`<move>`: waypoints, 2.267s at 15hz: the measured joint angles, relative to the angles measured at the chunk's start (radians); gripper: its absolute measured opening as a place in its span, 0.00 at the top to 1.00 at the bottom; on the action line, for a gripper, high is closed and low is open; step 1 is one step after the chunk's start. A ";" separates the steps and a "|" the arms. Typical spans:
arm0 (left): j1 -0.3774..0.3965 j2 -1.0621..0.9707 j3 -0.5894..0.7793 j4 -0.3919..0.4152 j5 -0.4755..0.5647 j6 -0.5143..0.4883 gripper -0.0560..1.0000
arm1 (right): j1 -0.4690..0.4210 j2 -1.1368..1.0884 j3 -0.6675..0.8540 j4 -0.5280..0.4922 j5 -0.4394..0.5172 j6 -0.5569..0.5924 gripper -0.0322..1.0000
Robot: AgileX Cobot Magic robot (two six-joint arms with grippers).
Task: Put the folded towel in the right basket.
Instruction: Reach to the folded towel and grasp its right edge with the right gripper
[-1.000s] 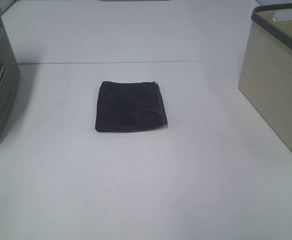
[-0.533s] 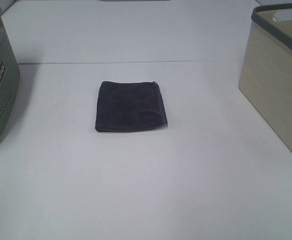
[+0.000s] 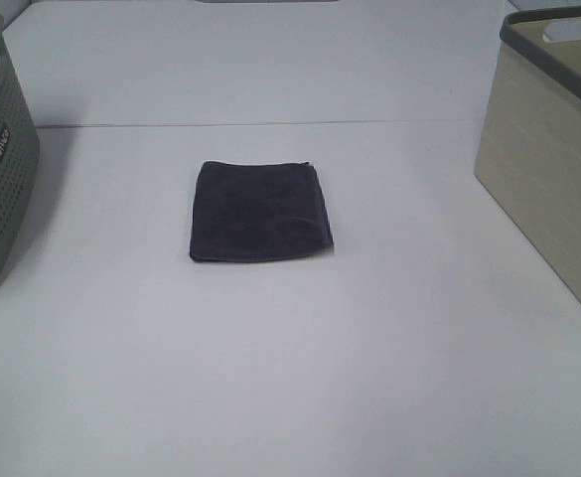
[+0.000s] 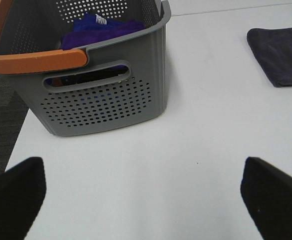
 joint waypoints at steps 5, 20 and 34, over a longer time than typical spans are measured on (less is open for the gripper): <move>0.000 0.000 0.000 0.000 0.000 0.000 0.01 | 0.000 0.000 0.000 0.000 0.000 0.000 0.02; 0.000 0.000 0.000 0.000 0.000 0.000 0.01 | 0.000 0.000 0.000 -0.001 0.000 0.000 0.02; 0.000 0.000 0.000 0.000 0.000 0.000 0.01 | 0.000 0.148 -0.093 0.039 0.031 0.000 0.02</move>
